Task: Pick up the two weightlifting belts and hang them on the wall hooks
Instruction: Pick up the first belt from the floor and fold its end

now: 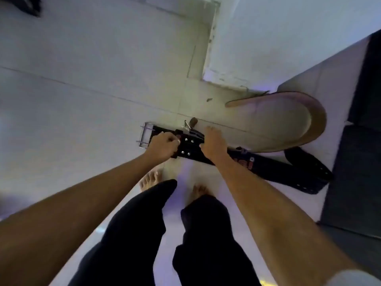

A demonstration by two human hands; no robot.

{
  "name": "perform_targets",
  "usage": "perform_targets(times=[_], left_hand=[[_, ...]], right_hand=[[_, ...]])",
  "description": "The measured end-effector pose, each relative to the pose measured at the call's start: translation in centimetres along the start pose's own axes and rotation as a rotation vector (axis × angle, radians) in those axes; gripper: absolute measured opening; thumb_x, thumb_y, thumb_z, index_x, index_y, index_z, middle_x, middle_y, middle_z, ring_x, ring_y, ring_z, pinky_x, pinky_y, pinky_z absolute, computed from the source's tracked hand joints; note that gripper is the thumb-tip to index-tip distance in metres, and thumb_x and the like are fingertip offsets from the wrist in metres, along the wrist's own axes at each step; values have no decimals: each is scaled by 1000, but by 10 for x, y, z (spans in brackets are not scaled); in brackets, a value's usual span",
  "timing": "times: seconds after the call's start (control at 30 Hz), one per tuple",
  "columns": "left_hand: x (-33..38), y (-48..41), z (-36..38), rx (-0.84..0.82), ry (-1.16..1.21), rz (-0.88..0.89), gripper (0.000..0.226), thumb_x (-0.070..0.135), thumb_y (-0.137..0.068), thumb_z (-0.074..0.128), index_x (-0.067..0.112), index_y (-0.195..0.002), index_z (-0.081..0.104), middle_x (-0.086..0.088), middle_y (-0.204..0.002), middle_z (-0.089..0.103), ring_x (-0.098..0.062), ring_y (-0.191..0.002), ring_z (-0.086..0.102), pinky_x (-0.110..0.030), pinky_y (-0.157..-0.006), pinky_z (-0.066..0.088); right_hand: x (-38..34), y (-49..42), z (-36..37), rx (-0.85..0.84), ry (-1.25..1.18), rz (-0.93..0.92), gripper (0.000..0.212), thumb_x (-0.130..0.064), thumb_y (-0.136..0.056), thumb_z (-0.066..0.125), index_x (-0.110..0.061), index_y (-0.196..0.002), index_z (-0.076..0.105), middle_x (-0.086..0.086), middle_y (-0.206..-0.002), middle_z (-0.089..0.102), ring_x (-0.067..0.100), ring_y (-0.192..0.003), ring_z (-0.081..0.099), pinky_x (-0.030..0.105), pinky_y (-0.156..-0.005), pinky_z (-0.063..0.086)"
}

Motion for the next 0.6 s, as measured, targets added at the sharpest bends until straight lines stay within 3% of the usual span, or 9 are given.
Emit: perform_targets(times=[0.1, 0.2, 0.27, 0.3, 0.43, 0.47, 0.53, 0.6], left_hand=[[-27, -51, 17, 9, -1, -7, 23, 12, -92, 51, -3, -90, 67, -14, -78, 66, -25, -74, 60, -38, -77, 52], [-34, -64, 25, -23, 39, -64, 23, 13, -95, 50, -4, -96, 65, -18, -83, 64, -22, -64, 57, -24, -55, 49], [-24, -55, 20, -33, 34, -98, 27, 16, -95, 51, -7, -97, 65, -20, -83, 65, -19, -58, 54, -16, -43, 45], [-16, -48, 15, -25, 35, -102, 30, 19, -95, 52, -8, -95, 66, -21, -83, 66, -20, -57, 54, -18, -45, 46], [55, 13, -23, 35, 128, -200, 41, 37, -93, 54, 2, -76, 65, -17, -77, 66, -23, -63, 57, -41, -79, 55], [81, 37, -35, 34, 189, -204, 42, 45, -93, 52, 7, -77, 63, -13, -79, 64, -22, -65, 57, -42, -80, 54], [141, 86, -58, 36, 336, -121, 47, 56, -92, 45, 14, -83, 61, -7, -83, 63, -19, -68, 55, -36, -69, 50], [207, 139, -88, 59, 493, 24, 46, 57, -91, 47, 14, -77, 58, -2, -73, 56, -15, -59, 47, -28, -57, 40]], right_hand=[[22, -45, 45, -28, 83, 22, 43, -27, -90, 64, -7, -124, 47, 17, -123, 58, 34, -113, 56, 42, -90, 48], [35, -54, 61, -71, -61, 100, 21, -18, -93, 55, -8, -111, 59, 18, -112, 66, 36, -100, 63, 37, -77, 48], [31, -39, 46, -59, -159, 119, 20, -20, -94, 54, -6, -105, 63, 19, -106, 68, 36, -96, 64, 35, -72, 45], [27, -29, 32, -55, -213, 117, 22, -24, -94, 54, -6, -101, 63, 18, -103, 69, 35, -94, 64, 33, -70, 43], [-11, 48, -83, 35, -507, 8, 16, -27, -95, 55, -12, -90, 57, 9, -85, 63, 24, -74, 54, 30, -65, 37], [-21, 73, -121, 81, -600, -27, 13, -26, -95, 56, -14, -89, 57, 4, -77, 60, 21, -69, 52, 29, -64, 36], [-37, 127, -205, 191, -738, -92, 14, -22, -94, 59, -15, -83, 54, -6, -64, 49, 11, -57, 46, 26, -59, 35], [-47, 182, -287, 292, -820, -121, 15, -21, -94, 60, -14, -82, 54, -9, -61, 47, 4, -54, 43, 15, -53, 35]])
Point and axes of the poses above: each hand's wrist, its own y-axis away from the middle knuckle, its own z-axis out of the palm, x = y × z, the point moved 2 cm from there along -y, towards the middle knuckle
